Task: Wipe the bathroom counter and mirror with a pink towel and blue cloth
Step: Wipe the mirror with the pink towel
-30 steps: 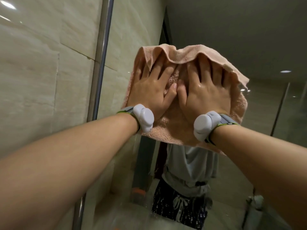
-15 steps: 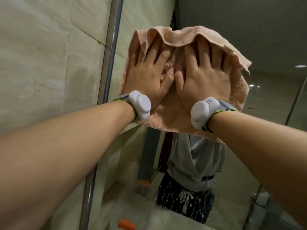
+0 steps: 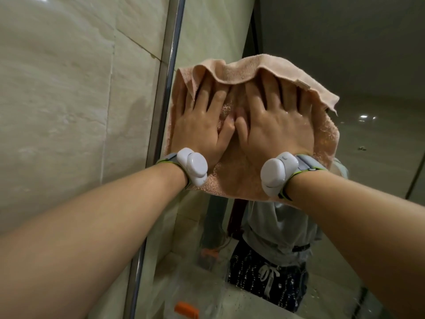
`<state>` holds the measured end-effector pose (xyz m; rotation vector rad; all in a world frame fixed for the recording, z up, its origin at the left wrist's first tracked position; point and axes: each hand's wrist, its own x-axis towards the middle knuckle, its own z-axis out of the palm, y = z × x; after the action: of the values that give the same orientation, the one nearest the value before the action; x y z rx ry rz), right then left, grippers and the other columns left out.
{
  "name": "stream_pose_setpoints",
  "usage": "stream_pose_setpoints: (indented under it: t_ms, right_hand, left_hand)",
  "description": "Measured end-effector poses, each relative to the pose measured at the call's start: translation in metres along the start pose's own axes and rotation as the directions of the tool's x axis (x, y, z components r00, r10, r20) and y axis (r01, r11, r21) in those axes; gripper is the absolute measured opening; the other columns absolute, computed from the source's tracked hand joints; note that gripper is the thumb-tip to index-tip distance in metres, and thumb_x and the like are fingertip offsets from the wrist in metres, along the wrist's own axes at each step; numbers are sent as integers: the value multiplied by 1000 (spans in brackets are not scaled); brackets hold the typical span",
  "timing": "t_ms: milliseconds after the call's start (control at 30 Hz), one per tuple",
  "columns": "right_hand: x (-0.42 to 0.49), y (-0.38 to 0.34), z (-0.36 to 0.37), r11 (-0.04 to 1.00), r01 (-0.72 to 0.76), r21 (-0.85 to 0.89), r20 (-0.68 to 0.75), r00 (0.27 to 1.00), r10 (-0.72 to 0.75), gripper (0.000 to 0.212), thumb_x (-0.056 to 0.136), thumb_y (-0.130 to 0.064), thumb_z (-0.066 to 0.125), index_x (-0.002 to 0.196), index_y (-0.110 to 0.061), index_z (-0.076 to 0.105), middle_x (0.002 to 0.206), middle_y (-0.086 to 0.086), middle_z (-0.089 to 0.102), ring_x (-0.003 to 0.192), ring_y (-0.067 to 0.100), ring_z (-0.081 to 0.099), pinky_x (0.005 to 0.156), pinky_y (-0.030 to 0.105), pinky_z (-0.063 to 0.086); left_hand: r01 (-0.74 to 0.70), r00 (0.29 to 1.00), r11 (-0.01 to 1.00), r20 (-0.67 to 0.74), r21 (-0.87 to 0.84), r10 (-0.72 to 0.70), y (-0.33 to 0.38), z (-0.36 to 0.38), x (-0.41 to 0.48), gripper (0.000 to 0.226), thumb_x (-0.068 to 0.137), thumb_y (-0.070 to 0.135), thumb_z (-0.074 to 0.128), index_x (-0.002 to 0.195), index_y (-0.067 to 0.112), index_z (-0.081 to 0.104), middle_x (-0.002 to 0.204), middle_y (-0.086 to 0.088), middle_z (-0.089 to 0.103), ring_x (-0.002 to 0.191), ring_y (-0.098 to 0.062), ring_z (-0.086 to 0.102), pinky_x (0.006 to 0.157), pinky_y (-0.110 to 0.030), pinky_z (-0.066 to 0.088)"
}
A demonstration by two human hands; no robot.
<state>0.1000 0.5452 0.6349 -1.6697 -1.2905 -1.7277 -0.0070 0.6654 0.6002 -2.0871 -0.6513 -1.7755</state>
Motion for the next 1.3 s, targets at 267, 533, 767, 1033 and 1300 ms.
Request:
stream_pose_setpoints:
  t_ms: [267, 533, 767, 1033, 1300]
  right_hand:
    - [-29, -24, 15, 997, 83, 1, -19, 996, -83, 62, 90, -52, 45, 145, -25, 43, 149, 6, 44, 135, 32, 31, 111, 48, 17]
    - [-58, -36, 18, 994, 106, 6, 36, 994, -106, 57, 91, -49, 47, 142, -23, 49, 146, 4, 48, 132, 32, 36, 110, 46, 16]
    - [-98, -36, 14, 990, 127, 59, 130, 982, -134, 47, 93, -49, 47, 134, -27, 56, 137, 2, 55, 125, 29, 39, 103, 45, 26]
    - [-118, -23, 5, 990, 129, 62, 253, 957, -140, 29, 95, -52, 45, 110, -33, 62, 108, -4, 68, 97, 27, 60, 84, 40, 32]
    - [-63, 23, -5, 995, 95, -14, 90, 992, -93, 47, 97, -53, 33, 130, -25, 53, 140, 5, 51, 129, 35, 41, 106, 50, 25]
  left_hand:
    - [109, 993, 994, 54, 0, -109, -13, 5, -49, 62, 100, 48, 34, 153, 15, 39, 161, -18, 35, 152, -40, 28, 124, -58, 21]
    - [136, 990, 991, 41, -10, -136, -17, 15, -86, 57, 97, 44, 40, 147, 18, 37, 152, -18, 40, 143, -44, 38, 112, -66, 34]
    - [165, 982, 985, 86, 57, -170, -5, 24, -131, 61, 96, 46, 37, 150, 17, 35, 156, -16, 33, 147, -43, 31, 119, -66, 23]
    - [192, 970, 980, 140, 46, -196, 13, 26, -144, 59, 96, 49, 36, 144, 14, 37, 153, -18, 33, 139, -44, 38, 112, -65, 36]
    - [9, 999, 993, 29, 120, -13, 29, 20, -49, 62, 98, 55, 36, 149, 19, 37, 155, -17, 38, 145, -44, 35, 123, -63, 19]
